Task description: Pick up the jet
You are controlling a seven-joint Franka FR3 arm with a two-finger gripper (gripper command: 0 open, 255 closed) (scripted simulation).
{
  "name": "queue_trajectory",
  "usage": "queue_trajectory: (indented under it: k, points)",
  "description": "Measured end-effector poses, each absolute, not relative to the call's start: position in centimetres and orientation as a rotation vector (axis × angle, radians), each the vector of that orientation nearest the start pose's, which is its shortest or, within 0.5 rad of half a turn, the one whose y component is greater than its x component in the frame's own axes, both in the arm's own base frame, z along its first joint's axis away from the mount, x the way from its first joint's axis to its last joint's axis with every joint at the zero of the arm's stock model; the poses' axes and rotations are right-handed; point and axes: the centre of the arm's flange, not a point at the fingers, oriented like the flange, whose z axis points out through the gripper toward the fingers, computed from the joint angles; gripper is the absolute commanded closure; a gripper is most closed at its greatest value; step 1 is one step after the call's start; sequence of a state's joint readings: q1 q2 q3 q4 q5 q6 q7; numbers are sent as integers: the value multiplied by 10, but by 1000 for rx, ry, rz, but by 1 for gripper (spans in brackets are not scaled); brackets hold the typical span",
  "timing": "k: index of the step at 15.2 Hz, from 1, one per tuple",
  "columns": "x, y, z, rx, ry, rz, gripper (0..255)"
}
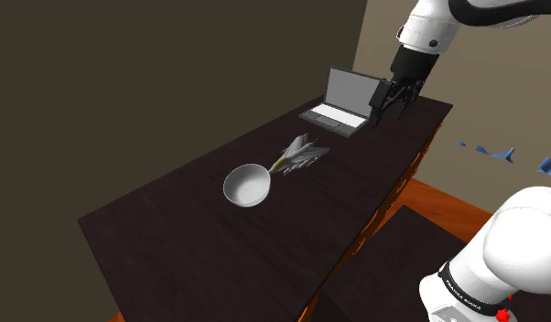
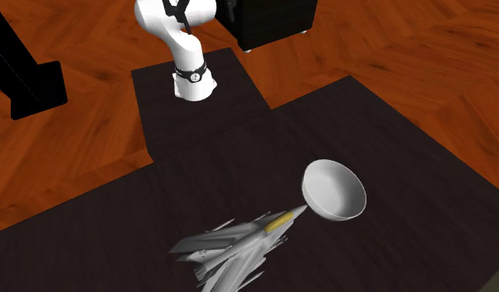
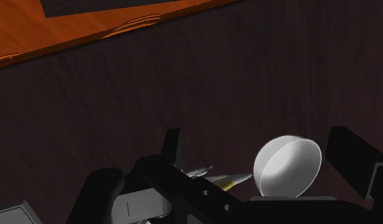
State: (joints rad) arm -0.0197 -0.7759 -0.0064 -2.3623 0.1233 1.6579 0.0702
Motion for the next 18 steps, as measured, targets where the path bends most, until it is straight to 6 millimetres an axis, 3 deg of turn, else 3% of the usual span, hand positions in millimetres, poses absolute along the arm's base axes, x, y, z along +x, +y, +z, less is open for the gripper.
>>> queue_trajectory:
  k: [2, 5, 18]
  points:
    - [325, 4, 589, -3006, 170, -101, 0]
    - [353, 3, 575, -3004, 265, -89, 0]
    - [497, -19, 482, -2941, 746, -36, 0]
